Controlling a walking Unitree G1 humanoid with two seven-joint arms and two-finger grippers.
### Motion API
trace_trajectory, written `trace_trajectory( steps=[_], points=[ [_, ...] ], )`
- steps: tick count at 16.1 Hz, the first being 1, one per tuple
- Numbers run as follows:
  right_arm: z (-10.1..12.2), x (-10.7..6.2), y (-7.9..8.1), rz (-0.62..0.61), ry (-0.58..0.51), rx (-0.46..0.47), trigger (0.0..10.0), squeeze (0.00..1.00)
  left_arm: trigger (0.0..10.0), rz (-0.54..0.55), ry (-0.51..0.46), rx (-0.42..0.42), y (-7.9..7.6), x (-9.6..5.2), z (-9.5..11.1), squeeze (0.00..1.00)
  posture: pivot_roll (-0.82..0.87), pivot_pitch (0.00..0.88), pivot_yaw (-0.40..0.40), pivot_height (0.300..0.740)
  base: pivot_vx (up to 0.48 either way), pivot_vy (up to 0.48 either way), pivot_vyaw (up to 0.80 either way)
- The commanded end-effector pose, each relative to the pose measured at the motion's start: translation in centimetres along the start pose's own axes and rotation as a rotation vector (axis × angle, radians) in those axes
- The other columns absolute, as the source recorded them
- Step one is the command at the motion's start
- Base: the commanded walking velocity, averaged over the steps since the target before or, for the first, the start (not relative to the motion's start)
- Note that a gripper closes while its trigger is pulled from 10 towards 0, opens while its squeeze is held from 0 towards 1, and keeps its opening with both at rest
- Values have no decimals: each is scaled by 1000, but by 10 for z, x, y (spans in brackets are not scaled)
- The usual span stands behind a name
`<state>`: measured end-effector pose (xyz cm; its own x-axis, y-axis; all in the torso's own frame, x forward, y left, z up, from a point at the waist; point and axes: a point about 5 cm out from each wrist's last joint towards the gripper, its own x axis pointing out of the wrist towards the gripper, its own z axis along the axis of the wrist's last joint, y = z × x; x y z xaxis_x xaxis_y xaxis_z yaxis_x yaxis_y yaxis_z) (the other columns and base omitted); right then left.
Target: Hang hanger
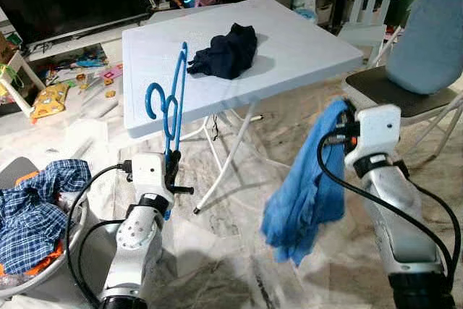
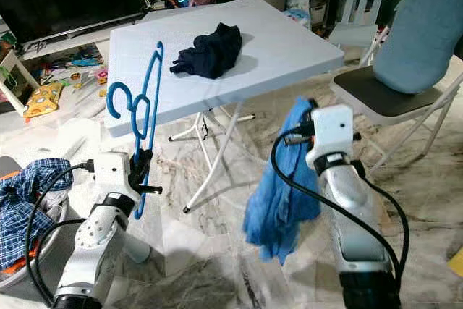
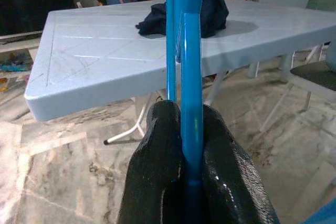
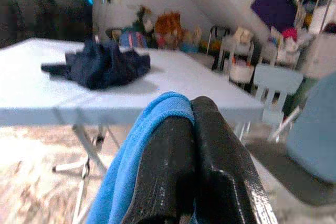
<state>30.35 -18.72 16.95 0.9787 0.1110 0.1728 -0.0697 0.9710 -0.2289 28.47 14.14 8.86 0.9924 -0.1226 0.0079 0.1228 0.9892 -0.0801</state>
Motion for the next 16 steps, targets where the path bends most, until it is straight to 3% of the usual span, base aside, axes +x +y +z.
trace_trajectory(
  steps=[1,5,9,11,12,16],
  points=[
    [13,1,1,9,-37,-10,10000,0,10000,19,-60,-2,4,4,15,0,-252,0,159,740,0,0,0],
    [14,2,9,26,-26,-46,10000,0,10000,13,-87,-5,0,9,23,0,-256,0,160,740,0,0,0],
    [21,1,15,89,-64,34,10000,0,10000,7,-93,-15,-2,10,25,0,-267,0,158,740,0,0,0],
    [17,-2,14,101,-36,1,10000,0,10000,-3,-104,-21,-7,12,27,0,-268,0,150,740,257,0,0],
    [17,-2,14,125,-35,45,10000,0,10000,-1,-109,-27,-8,13,29,0,-273,0,146,740,270,0,0],
    [22,2,12,139,-60,70,10000,0,10000,-5,-149,-44,-13,16,38,0,-253,0,135,740,309,0,0]
  ],
)
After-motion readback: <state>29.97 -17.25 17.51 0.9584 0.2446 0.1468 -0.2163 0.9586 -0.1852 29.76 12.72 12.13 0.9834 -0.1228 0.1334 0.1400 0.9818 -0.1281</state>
